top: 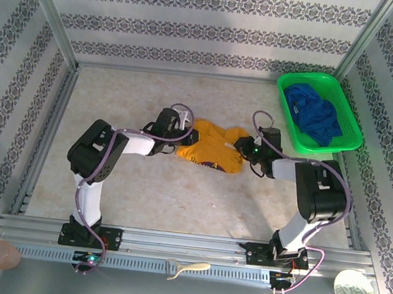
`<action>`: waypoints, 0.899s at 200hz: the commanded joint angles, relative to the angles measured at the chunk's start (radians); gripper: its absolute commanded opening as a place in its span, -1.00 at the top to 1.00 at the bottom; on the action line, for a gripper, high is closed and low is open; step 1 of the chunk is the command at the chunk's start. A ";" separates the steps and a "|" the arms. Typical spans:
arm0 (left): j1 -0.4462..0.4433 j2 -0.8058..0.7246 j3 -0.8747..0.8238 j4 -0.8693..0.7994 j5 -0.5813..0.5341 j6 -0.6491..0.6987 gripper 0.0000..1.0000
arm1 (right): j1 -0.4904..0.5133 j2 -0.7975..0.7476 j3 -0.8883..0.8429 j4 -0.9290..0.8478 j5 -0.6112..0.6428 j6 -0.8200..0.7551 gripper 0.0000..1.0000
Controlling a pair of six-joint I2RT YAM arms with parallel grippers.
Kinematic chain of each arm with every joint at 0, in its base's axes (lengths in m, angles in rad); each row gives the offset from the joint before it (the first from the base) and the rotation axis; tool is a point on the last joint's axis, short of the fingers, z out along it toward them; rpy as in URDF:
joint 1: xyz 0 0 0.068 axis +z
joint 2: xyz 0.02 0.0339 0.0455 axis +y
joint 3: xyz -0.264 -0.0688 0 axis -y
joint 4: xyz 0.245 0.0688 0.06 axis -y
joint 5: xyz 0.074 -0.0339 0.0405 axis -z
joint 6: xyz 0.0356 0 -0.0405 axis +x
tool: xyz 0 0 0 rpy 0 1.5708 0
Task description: Fold the inside-out t-shirt
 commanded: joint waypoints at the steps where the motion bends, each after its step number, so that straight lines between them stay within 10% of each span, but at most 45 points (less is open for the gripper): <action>1: 0.045 0.015 0.020 -0.076 -0.071 -0.006 0.31 | -0.040 -0.016 0.032 -0.036 0.030 -0.024 0.13; 34: 0.058 -0.089 0.056 -0.190 -0.071 0.049 -0.33 | -0.065 -0.247 0.021 -0.212 0.094 -0.132 -0.02; 61: 0.058 -0.204 0.077 -0.259 -0.043 0.059 -0.54 | -0.044 -0.394 0.020 -0.312 0.080 -0.153 0.25; 118: -0.014 -0.122 0.146 -0.178 0.100 -0.056 -0.59 | 0.183 -0.252 0.074 -0.180 0.085 -0.044 0.70; 180: 0.021 0.077 0.158 -0.091 0.084 -0.128 -0.59 | 0.084 0.026 -0.017 0.052 0.078 0.091 0.77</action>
